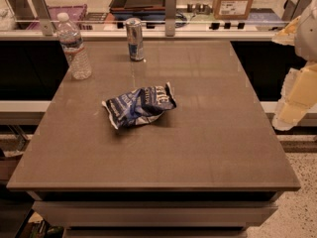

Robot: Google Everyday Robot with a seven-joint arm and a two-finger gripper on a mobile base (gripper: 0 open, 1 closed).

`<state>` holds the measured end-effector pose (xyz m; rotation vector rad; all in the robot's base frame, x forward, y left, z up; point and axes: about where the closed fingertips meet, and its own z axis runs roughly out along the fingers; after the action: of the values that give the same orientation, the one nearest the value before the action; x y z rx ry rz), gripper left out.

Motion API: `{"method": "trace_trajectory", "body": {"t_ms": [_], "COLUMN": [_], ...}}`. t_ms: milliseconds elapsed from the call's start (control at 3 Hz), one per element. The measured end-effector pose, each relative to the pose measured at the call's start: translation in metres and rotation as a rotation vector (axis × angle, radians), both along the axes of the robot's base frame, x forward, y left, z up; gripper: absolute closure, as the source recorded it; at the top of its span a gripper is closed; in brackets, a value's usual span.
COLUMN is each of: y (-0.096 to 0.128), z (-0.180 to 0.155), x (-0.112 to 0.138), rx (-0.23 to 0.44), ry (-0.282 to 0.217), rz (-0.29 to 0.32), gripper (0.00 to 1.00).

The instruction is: Pick redbull can

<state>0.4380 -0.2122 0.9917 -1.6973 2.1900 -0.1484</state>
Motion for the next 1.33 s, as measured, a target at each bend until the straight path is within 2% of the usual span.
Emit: {"method": "trace_trajectory", "body": {"t_ms": [333,667,1000,1333], "y": [0.000,0.002,0.010,0.023], "z": [0.000,0.001,-0.003,-0.003], "x": [0.000,0.005,0.020,0.049], "rx": [0.000,0.028,0.106,0.222], "ry": [0.000,-0.027,-0.068,-0.121], "rz": [0.000,-0.011,-0.036,-0.064], "gripper": [0.00,0.00,0.00,0.00]}}
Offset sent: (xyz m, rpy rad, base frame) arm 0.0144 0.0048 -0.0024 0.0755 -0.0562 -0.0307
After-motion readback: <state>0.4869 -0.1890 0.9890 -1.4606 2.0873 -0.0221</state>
